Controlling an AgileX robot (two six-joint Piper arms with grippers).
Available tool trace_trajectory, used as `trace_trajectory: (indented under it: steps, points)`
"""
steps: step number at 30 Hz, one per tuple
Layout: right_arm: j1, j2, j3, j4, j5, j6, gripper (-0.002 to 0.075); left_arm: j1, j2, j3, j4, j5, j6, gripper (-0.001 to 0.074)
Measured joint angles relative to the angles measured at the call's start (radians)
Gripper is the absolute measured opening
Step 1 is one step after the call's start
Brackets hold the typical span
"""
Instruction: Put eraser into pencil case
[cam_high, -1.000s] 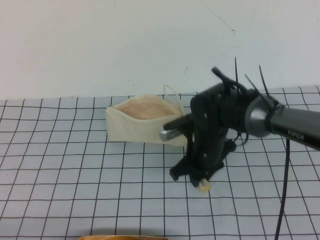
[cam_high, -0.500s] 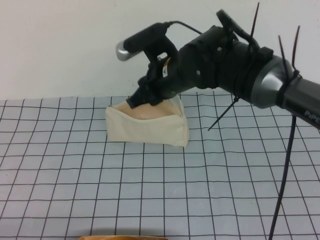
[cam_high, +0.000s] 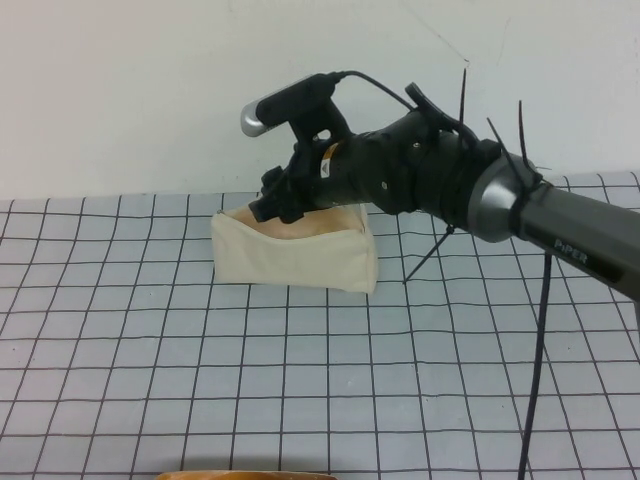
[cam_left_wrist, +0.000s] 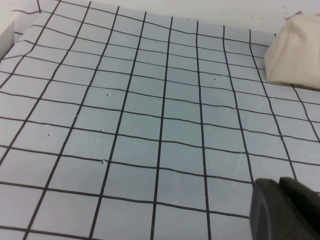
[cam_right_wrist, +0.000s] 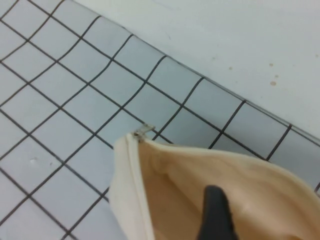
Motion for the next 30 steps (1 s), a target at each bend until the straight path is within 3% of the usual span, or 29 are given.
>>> trace_trajectory:
  steps: [4,10,13,21,30]
  points:
    - [0.0,-0.027,0.0,0.003,0.061,0.0,0.0401,0.0,0.0,0.0,0.0,0.0,0.0,-0.0002]
    - [0.015,-0.218,0.054,-0.01,0.23,0.012,0.0093,0.0,0.0,0.0,0.0,0.0,0.0,-0.0002]
    - [0.033,-0.37,0.204,-0.022,0.182,0.042,0.0024,0.0,0.0,0.0,0.0,0.0,0.0,-0.0002]
    - [0.05,-0.812,0.71,-0.024,-0.026,0.059,0.0,0.0,0.0,0.0,0.0,0.0,0.0,-0.0002]
    - [0.05,-1.266,1.056,-0.053,0.083,0.026,-0.0001,0.0,0.0,0.0,0.0,0.0,0.0,-0.0002]
